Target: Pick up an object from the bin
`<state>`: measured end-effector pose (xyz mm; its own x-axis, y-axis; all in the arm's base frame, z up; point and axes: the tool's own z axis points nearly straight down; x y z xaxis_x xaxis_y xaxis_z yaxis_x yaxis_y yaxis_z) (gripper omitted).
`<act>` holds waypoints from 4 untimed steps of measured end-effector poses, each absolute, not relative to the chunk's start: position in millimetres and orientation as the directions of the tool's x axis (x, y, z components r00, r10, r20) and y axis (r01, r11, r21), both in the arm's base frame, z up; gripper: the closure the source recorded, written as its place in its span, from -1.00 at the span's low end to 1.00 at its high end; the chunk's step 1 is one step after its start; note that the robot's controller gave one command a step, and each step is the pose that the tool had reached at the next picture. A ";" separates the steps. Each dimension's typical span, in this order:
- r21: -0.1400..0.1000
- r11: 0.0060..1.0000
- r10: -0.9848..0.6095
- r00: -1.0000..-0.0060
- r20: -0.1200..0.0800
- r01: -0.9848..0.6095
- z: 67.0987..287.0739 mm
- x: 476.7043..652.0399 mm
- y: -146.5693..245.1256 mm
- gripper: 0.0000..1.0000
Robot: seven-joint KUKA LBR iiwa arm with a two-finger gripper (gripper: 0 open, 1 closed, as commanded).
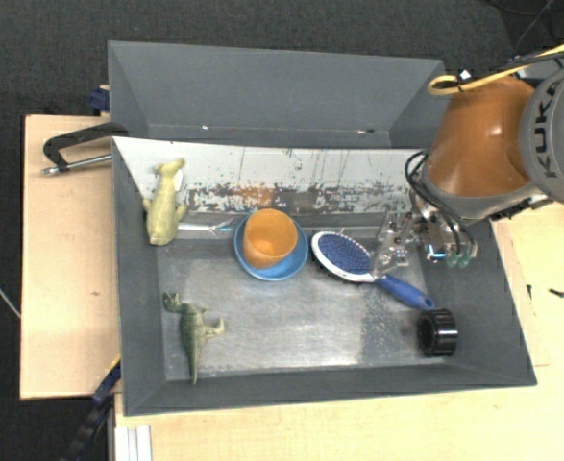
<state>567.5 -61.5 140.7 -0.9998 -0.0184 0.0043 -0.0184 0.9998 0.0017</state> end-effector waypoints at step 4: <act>0.000 0.994 -0.110 -0.994 -0.007 -0.110 71.8 583.7 -42.2 -1.00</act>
Offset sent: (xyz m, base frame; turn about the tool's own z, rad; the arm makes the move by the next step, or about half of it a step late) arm 0.0000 0.0000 0.0000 0.0000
